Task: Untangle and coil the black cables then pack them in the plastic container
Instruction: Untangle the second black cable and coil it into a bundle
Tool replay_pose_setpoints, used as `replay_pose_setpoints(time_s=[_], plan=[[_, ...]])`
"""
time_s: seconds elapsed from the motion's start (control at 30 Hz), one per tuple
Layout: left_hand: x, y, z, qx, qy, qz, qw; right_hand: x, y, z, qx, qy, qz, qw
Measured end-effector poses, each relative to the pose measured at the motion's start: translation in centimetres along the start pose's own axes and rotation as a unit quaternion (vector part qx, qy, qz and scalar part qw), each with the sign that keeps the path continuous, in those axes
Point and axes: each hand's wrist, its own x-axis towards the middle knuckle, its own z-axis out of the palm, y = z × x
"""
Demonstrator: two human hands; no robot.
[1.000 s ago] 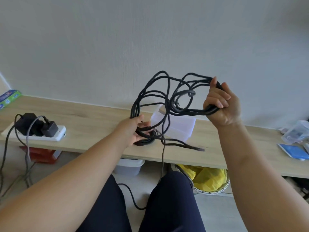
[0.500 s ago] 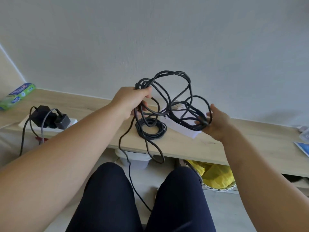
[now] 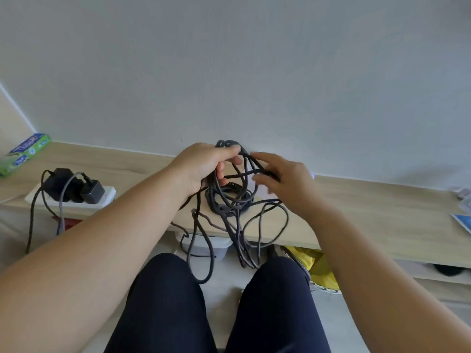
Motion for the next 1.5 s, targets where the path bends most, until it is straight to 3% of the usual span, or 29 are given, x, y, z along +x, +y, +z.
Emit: replay_pose_setpoints(time_s=[0.07,0.2,0.3,0.37,0.43,0.5,0.53,0.6,0.63,0.7,0.73,0.8,0.87,0.9,0.97,1.07,1.13,1.2,1.27,1.37,1.5], plan=[[0.0,-0.1,-0.5,-0.014,0.011,-0.011,1.000,0.0,0.0,0.1,0.077,0.042,0.017,0.996],[0.4,-1.0,-0.9,0.014,0.038,-0.013,0.999,0.0,0.3,-0.7,0.130,0.073,0.034,0.988],[0.6,-2.0,-1.4,0.041,0.061,-0.009,0.997,-0.1,0.8,-1.5,0.210,0.126,0.097,0.965],[0.7,-2.5,-2.1,0.040,0.075,-0.017,0.996,-0.2,1.8,-2.5,0.324,0.207,0.154,0.910],[0.8,-2.8,-2.8,0.045,0.098,-0.021,0.994,-0.3,3.2,-3.7,0.475,0.277,0.211,0.808],[0.8,-2.7,-3.0,0.028,0.086,-0.021,0.996,-0.3,4.8,-3.9,0.561,0.293,0.274,0.724],[0.7,-2.7,-2.9,0.006,0.064,-0.028,0.998,-0.3,5.5,-3.6,0.570,0.276,0.311,0.709],[0.4,-2.5,-2.3,-0.031,0.024,-0.048,0.998,-0.4,6.5,-2.7,0.542,0.217,0.372,0.721],[0.3,-2.5,-1.9,-0.026,0.019,-0.050,0.998,-0.5,6.8,-2.2,0.506,0.185,0.391,0.746],[0.1,-2.5,-1.2,0.009,0.026,-0.046,0.999,-0.6,7.2,-1.5,0.355,0.129,0.410,0.830],[0.0,-2.5,-0.8,0.026,0.029,-0.043,0.998,-0.6,7.1,-1.2,0.230,0.112,0.404,0.878],[0.0,-2.2,0.1,0.047,0.021,-0.046,0.998,-0.4,6.2,-0.5,-0.006,0.121,0.297,0.947],[-0.3,-1.8,0.8,0.055,0.001,-0.051,0.997,-0.2,4.3,0.3,-0.109,0.128,0.054,0.984],[-0.4,-1.5,1.2,0.058,-0.007,-0.052,0.997,-0.1,3.3,0.8,-0.138,0.096,-0.056,0.984],[-0.6,-1.0,1.7,0.082,-0.018,-0.047,0.995,0.2,1.8,1.7,-0.192,0.022,-0.170,0.966],[-0.8,-0.8,1.7,0.085,-0.033,-0.062,0.994,1.1,1.3,1.6,-0.217,0.047,-0.218,0.950],[-0.8,-1.1,1.1,0.066,-0.046,-0.082,0.993,1.4,1.4,0.5,-0.138,0.071,-0.219,0.963],[-0.6,-1.7,0.1,0.028,-0.063,-0.092,0.993,1.4,1.5,-0.7,-0.060,0.071,-0.151,0.984],[-0.5,-2.4,-0.8,0.029,-0.080,-0.083,0.993,1.5,2.1,-1.8,0.002,0.108,-0.025,0.994],[-0.7,-3.9,-1.7,0.047,-0.063,-0.083,0.993,1.5,3.0,-3.7,0.198,0.214,0.156,0.944],[-0.8,-5.4,-2.7,0.017,-0.055,-0.101,0.993,1.0,4.2,-4.5,0.331,0.228,0.267,0.876]])
